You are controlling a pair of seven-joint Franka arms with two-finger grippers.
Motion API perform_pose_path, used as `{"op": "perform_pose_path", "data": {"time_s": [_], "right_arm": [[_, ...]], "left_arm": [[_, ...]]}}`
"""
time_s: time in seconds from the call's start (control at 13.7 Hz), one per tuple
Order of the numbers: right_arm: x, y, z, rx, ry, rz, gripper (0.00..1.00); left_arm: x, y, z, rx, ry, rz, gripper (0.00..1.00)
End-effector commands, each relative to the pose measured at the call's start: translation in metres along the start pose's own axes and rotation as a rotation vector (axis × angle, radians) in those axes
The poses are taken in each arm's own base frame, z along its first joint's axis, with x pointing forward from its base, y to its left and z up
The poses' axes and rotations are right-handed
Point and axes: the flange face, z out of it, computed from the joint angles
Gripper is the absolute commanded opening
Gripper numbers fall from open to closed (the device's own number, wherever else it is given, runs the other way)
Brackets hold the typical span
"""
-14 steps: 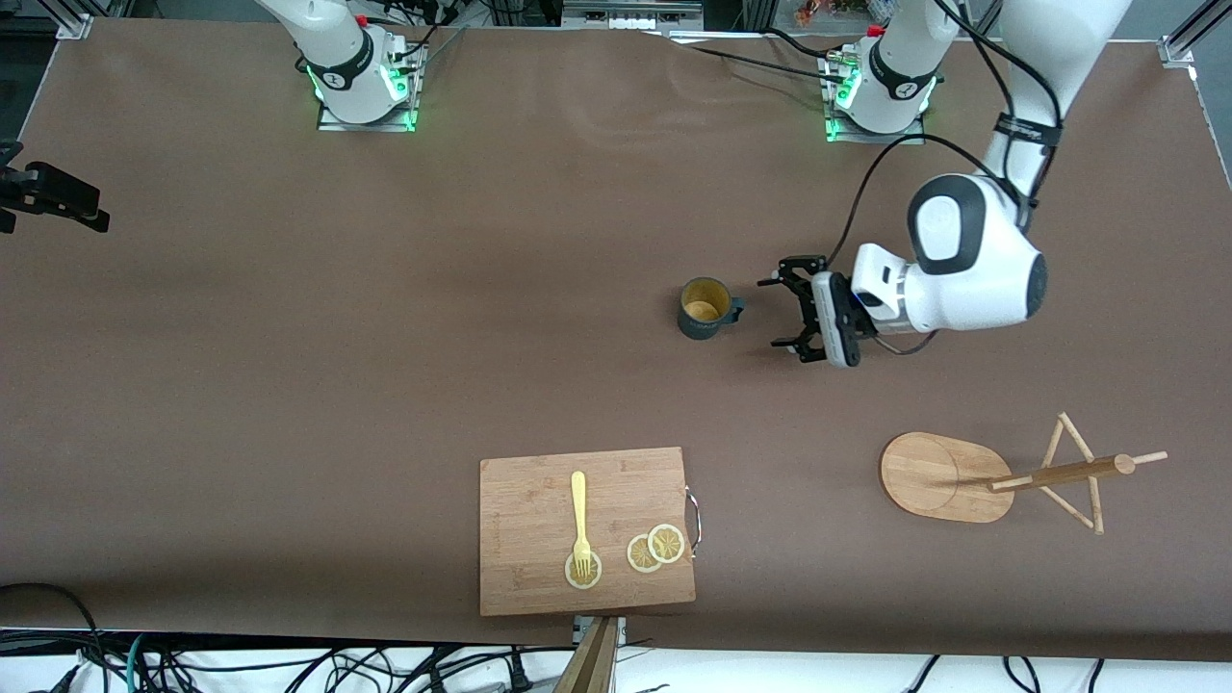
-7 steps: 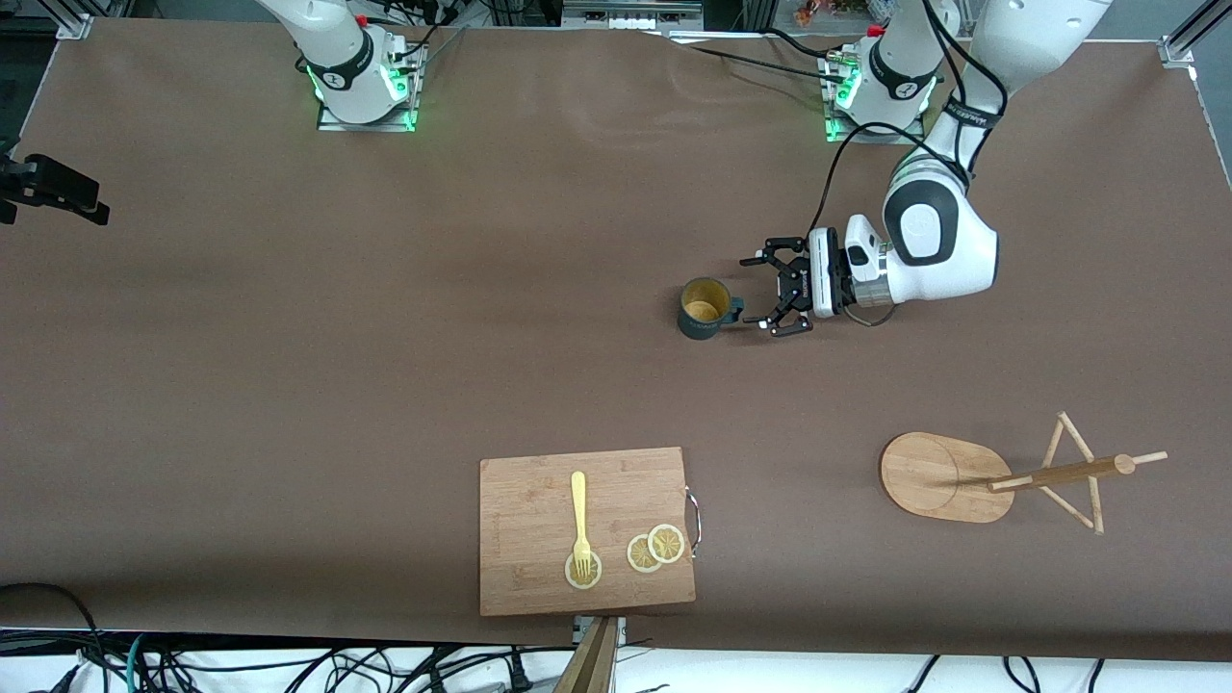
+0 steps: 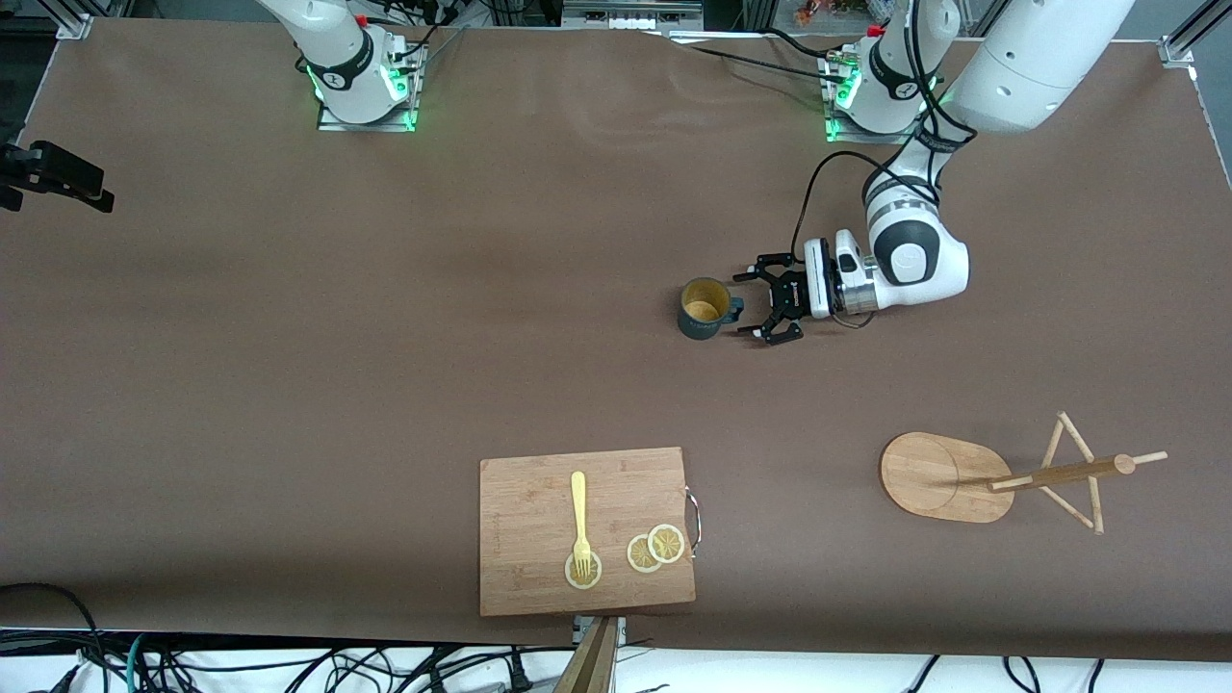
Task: Pass cup and hang on rack
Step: 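Reach the left gripper to the teal mug handle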
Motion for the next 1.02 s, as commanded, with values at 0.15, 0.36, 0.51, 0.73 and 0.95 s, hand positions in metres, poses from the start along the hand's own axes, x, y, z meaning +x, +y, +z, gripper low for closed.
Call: {"op": "perform_pose_path", "data": {"time_s": [0.15, 0.36, 0.51, 0.73, 0.95], "right_arm": [[-0.004, 0.003, 0.002, 0.003, 0.001, 0.011, 1.0], [0.003, 0.005, 0.001, 0.003, 0.007, 0.013, 1.0], [0.003, 0.005, 0.001, 0.003, 0.009, 0.013, 1.0], [0.003, 0.006, 0.0, 0.002, 0.017, 0.013, 1.0], [0.004, 0.005, 0.0, 0.002, 0.018, 0.013, 1.0]], "left_arm": [[-0.026, -0.015, 0.02, 0.001, 0.142, 0.058, 0.57], [-0.031, -0.014, 0.02, 0.006, 0.159, 0.046, 0.08], [-0.033, -0.013, 0.021, -0.001, 0.194, 0.034, 0.0], [-0.027, -0.015, 0.012, -0.004, 0.263, 0.006, 0.0], [0.004, -0.018, -0.014, -0.014, 0.286, -0.054, 0.0]]}}
